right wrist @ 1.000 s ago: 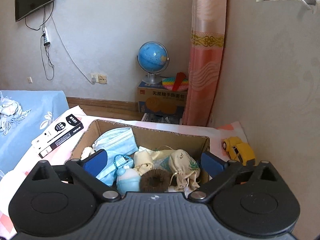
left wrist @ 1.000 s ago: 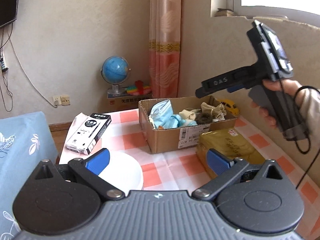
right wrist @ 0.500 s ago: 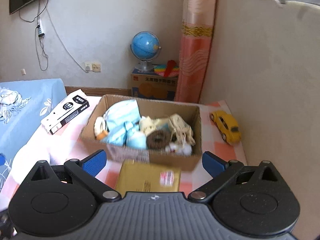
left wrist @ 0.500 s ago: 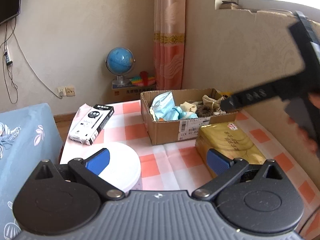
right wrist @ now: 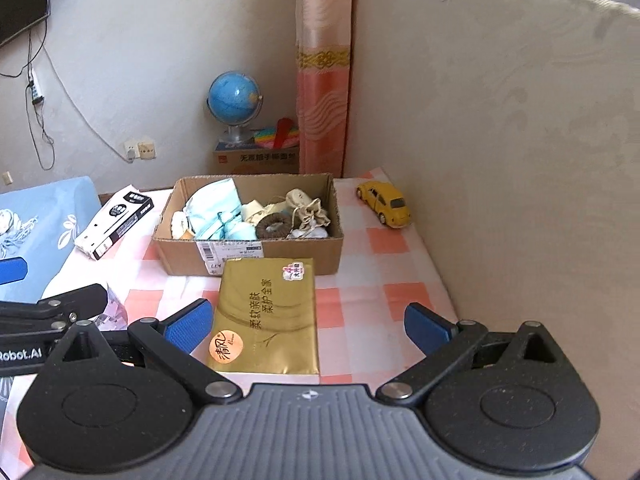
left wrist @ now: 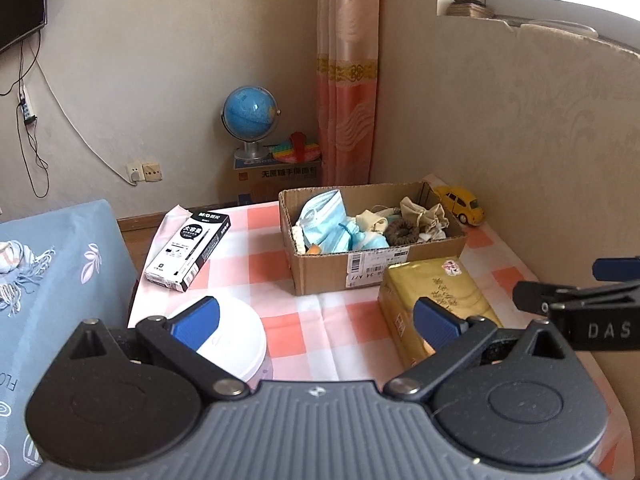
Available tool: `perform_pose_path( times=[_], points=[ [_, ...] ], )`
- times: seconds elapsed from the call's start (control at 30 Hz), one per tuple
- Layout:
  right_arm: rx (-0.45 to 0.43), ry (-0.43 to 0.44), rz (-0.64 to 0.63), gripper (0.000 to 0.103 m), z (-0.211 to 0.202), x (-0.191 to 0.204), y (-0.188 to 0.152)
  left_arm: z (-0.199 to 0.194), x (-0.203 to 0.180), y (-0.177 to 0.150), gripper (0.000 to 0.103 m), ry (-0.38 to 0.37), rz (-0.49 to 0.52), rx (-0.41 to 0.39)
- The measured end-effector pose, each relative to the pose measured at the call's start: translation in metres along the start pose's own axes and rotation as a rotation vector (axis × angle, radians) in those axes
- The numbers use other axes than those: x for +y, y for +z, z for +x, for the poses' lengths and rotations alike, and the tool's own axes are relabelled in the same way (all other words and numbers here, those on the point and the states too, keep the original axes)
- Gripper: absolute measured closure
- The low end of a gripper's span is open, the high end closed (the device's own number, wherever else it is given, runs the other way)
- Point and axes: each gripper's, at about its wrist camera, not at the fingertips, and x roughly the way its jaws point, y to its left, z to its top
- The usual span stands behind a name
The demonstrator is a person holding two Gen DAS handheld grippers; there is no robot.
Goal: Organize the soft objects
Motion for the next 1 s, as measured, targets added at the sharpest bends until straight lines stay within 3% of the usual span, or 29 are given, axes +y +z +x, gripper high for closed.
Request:
perform_pose_path(
  times=[1.0],
  points=[
    [-0.047, 0.003, 0.021, 0.000, -0.020, -0.011, -0.003, -0.008, -0.017, 0.008, 0.000, 0.021, 0.017, 0.005]
  ],
)
